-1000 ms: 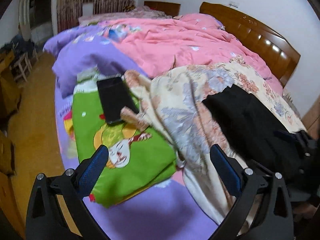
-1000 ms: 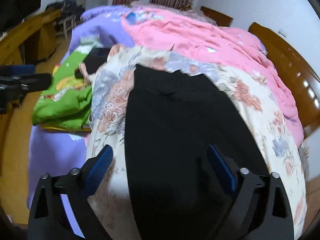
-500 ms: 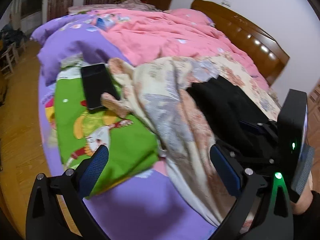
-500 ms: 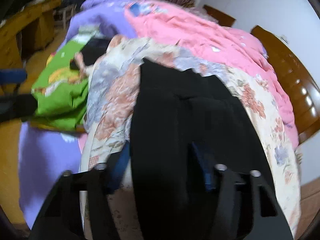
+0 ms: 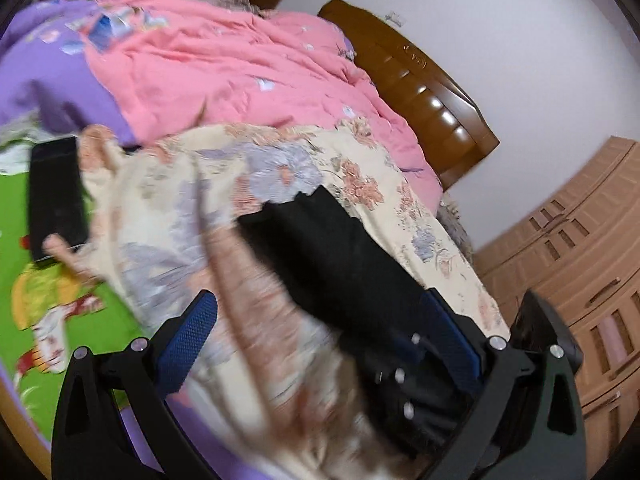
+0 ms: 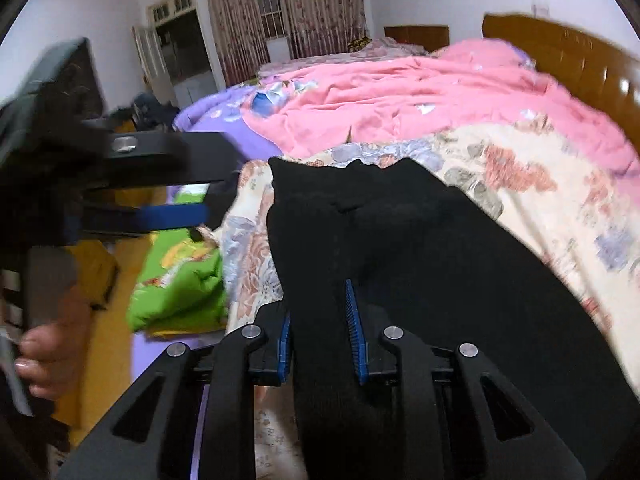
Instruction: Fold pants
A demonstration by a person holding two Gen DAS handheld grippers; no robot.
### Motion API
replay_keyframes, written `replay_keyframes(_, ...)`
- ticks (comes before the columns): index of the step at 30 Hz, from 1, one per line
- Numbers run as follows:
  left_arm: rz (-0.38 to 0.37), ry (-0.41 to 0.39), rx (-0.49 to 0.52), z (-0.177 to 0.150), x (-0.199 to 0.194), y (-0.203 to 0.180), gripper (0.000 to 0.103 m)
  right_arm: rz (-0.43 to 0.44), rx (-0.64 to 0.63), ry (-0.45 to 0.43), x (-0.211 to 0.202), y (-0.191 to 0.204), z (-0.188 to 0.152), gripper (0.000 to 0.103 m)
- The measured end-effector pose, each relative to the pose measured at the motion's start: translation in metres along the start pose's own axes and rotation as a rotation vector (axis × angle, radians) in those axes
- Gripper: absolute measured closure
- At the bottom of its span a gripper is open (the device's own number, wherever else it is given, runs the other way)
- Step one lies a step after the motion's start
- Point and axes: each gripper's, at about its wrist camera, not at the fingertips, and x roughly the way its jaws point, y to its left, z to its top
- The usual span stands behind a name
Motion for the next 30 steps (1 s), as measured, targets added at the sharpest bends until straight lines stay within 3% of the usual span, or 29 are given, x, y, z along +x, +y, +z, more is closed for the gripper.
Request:
replay_keyframes(4,-0.017,0.043,0.003,0.008,0.026,-0.007,0.002,0.046,0.054,-0.023,-0.008,-0.011,-0.001,0.080)
replay_keyframes(7,0.018,0.065,-0.025,0.015,0.043,0.000,0.002,-0.025,-0.003,-0.040,-0.013,-0.003,-0.001,0.084)
replay_keyframes(13,-0.075,0.101,-0.053,0.025,0.065,0.003,0.002,-0.011,0.007,-0.089,-0.024,-0.005,-0.002,0.084)
replay_keyframes(14,-0.091,0.105,-0.049,0.027,0.069,0.001,0.002,0.001,0.011,-0.095,-0.026,-0.006,-0.003,0.090)
replay_keyframes(16,-0.080,0.123,-0.037,0.032,0.084,-0.005,0.002,0.002,0.010,-0.105,-0.029,-0.005,-0.003,0.090)
replay_keyframes(18,-0.037,0.167,-0.033,0.035,0.107,-0.005,0.006,-0.002,0.012,-0.097,-0.030,-0.005,-0.002,0.089)
replay_keyframes(19,-0.022,0.181,-0.031,0.034,0.114,-0.004,0.020,-0.003,0.020,-0.079,-0.029,-0.006,-0.001,0.087)
replay_keyframes(20,0.014,0.207,-0.022,0.033,0.125,-0.001,0.039,-0.001,0.038,-0.047,-0.027,-0.009,-0.001,0.080)
replay_keyframes(22,0.036,0.215,-0.006,0.031,0.130,0.004,0.049,0.013,0.068,-0.008,-0.031,-0.016,-0.001,0.043)
replay_keyframes(23,0.021,0.211,-0.003,0.030,0.129,0.006,0.052,-0.001,0.086,-0.010,-0.040,-0.022,-0.004,0.009)
replay_keyframes(24,0.006,0.204,0.000,0.030,0.125,0.008,0.053,-0.020,0.098,-0.030,-0.051,-0.028,-0.007,0.004)
replay_keyframes(26,-0.009,0.198,0.009,0.029,0.124,0.011,0.053,-0.037,0.116,-0.076,-0.078,-0.041,-0.018,0.004)
replay_keyframes(30,-0.034,0.187,0.002,0.027,0.126,0.016,0.055,-0.209,0.165,-0.007,-0.111,-0.077,-0.050,0.004)
